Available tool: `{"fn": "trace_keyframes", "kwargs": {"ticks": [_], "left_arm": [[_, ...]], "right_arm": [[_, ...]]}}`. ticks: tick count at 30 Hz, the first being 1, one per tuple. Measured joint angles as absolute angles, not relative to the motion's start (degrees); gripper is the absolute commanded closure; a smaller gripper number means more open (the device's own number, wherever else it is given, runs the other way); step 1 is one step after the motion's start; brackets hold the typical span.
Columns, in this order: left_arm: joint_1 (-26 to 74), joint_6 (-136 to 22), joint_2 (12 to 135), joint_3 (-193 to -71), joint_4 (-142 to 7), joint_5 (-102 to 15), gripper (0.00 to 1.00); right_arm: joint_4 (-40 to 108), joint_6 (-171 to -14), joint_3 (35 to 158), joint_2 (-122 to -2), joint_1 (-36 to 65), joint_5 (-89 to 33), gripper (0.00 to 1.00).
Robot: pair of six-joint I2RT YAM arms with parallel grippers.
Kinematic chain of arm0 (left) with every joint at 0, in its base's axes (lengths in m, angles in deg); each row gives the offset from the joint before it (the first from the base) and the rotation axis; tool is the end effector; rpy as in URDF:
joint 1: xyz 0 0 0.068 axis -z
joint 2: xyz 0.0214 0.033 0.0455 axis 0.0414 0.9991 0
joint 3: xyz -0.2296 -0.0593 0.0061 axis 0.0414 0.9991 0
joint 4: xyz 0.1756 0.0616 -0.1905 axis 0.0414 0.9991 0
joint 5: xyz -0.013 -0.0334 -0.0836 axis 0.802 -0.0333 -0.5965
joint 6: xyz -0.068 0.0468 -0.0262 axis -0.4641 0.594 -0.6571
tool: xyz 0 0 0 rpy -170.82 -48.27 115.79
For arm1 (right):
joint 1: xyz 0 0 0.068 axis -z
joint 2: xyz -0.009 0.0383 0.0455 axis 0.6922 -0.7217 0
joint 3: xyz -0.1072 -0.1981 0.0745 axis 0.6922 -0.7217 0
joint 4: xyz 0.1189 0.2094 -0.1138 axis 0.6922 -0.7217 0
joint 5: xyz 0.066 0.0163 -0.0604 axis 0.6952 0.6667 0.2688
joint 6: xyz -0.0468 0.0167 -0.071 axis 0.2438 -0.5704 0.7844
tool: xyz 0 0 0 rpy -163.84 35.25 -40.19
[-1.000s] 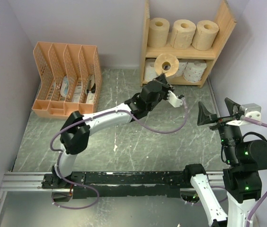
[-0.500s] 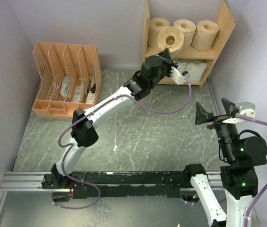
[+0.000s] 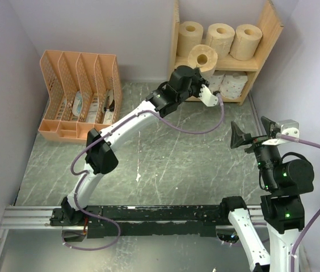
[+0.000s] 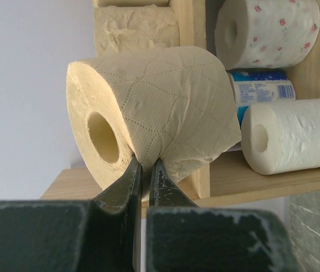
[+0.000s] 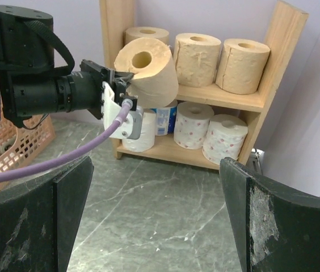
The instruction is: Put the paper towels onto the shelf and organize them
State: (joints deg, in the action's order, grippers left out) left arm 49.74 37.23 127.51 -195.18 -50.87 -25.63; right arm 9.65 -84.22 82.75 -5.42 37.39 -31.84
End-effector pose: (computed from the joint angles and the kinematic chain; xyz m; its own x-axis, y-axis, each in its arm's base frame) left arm 0.3495 -0.4288 0.3564 0.6636 0.7417 -0.0975 0.1682 -0.0210 0.9855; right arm 0.1207 0.0184 0.4409 0.2210 -0.0032 -0.9753 -0.1670 0.9851 -0.0411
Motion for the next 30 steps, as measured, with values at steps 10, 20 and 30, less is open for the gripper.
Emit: {"fn": "trace_keyframes", "kwargs": {"ticks": [10,20,30], "left_arm": [[45.66,34.76,128.87,-198.02,-50.04,-30.27,0.68],[43.19,34.3,129.74,-199.09,-54.0,-32.17,0.61],[41.72,35.48,132.95,-199.18,-64.03,-32.28,0.41]], "right_arm": [[11.49,-83.58,81.35,-5.49,37.39,-31.53,0.05],[11.95,-83.12,81.09,-6.3,37.37,-30.97,0.05],[11.95,-82.05,81.09,-6.45,37.39,-30.99,0.05]]}}
